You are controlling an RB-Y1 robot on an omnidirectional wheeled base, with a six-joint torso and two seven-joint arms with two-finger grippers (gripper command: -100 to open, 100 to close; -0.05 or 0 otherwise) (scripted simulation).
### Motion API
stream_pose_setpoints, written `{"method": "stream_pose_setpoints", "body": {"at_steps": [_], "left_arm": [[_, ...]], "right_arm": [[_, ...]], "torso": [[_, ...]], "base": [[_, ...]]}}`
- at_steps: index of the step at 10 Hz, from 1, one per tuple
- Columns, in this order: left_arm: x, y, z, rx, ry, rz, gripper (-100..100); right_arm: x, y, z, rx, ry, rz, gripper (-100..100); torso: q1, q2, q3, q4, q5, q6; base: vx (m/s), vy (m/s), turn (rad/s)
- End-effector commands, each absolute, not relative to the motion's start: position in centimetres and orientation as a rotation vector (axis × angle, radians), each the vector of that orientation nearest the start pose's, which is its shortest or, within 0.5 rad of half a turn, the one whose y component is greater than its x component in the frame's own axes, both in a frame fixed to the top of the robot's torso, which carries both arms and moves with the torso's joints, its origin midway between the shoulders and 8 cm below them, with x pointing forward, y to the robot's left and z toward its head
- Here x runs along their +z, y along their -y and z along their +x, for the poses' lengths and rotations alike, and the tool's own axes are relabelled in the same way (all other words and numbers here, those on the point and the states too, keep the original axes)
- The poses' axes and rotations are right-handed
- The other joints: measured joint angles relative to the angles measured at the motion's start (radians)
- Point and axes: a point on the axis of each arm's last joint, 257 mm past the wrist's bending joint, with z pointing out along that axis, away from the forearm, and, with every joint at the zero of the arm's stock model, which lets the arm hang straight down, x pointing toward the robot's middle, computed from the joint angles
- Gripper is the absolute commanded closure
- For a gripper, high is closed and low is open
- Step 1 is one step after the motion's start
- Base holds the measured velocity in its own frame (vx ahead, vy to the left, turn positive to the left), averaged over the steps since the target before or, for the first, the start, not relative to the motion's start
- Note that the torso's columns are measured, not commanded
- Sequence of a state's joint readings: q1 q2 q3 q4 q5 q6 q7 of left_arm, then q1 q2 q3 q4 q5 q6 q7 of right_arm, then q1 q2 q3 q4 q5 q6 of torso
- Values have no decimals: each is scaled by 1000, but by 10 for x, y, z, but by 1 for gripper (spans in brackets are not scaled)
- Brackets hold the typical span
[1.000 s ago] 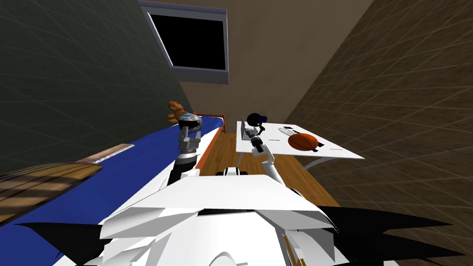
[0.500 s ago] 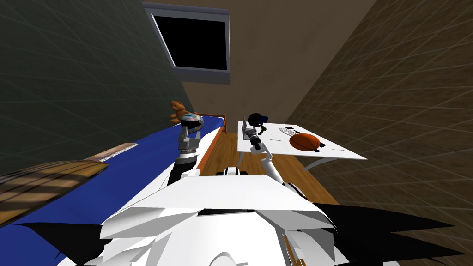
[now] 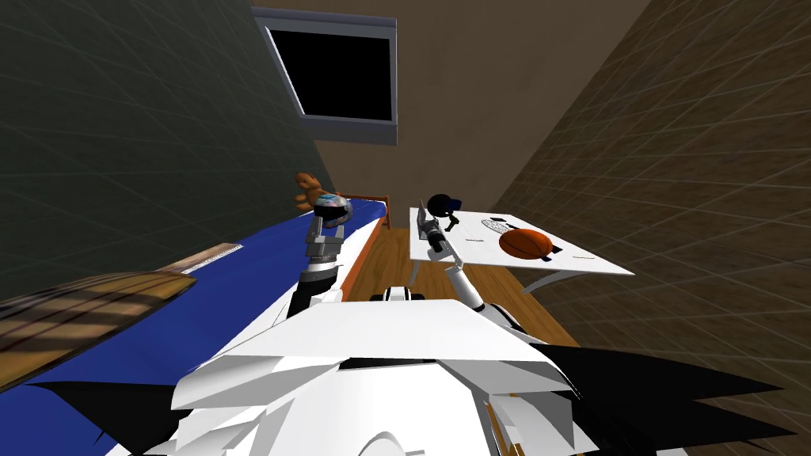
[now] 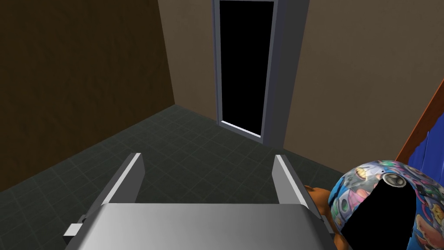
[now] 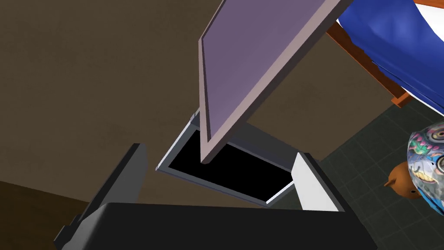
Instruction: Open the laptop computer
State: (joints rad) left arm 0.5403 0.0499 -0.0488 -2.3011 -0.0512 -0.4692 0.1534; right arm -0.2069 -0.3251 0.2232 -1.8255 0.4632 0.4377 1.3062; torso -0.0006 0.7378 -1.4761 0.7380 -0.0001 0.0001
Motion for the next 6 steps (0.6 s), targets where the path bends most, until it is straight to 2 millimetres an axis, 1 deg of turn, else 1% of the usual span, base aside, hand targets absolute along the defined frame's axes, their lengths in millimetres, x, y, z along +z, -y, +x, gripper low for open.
{"method": "stream_pose_setpoints", "body": {"at_steps": [1,2,6], "left_arm": [[13,-257,345,-1437,-679,-700,0],[13,-257,345,-1437,-679,-700,0],[13,-257,345,-1437,-679,-700,0]], "right_arm": [[-102,209,592,-505,-1483,-520,-100],[-102,209,592,-512,-1481,-527,-100],[-102,226,610,-733,-1486,-662,-100]], "torso": [[0,0,0,0,0,0],[1,0,0,0,0,0],[1,0,0,0,0,0]], "base": [[-12,38,24],[-10,35,10],[-11,45,19]]}}
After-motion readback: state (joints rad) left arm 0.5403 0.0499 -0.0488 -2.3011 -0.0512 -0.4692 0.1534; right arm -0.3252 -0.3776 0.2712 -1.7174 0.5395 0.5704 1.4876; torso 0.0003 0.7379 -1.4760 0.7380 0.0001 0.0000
